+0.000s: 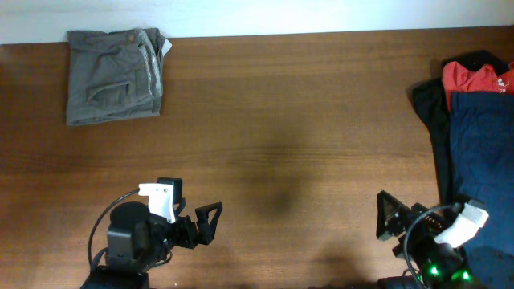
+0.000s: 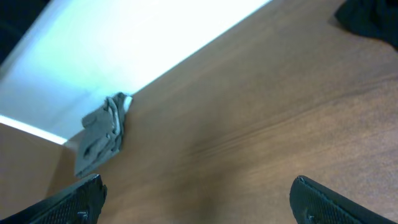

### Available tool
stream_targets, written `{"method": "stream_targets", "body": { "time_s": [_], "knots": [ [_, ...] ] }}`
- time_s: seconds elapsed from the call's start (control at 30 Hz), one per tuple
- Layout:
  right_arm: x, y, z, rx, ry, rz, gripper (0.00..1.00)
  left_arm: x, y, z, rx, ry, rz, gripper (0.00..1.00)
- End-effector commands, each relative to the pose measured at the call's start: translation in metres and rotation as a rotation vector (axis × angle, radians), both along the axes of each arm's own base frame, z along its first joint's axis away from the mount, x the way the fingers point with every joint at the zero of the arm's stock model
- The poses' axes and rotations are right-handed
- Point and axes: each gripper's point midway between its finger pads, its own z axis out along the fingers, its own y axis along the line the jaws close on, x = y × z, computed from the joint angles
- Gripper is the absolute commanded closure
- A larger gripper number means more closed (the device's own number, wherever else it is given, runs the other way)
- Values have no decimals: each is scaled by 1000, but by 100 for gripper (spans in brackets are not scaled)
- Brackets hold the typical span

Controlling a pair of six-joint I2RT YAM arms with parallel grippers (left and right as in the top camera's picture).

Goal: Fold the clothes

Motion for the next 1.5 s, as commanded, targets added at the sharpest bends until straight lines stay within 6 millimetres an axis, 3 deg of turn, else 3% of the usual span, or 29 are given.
{"method": "stream_targets", "body": {
  "time_s": [0.0, 0.57, 0.87, 1.1, 1.47],
  "knots": [
    [-7, 0, 6, 5, -38, 0, 1, 1, 4, -10, 16, 29, 28, 1],
    [-18, -1, 14, 8, -101, -1, 1, 1, 4, -10, 16, 30, 27, 1],
    [-19, -57, 10, -141, -136, -305, 1, 1, 4, -10, 16, 30, 27, 1],
    [10, -62, -4, -364, -273, -277, 1, 1, 4, -10, 16, 30, 27, 1],
    [60, -51, -33, -408, -451, -231, 1, 1, 4, -10, 16, 30, 27, 1]
  ]
}}
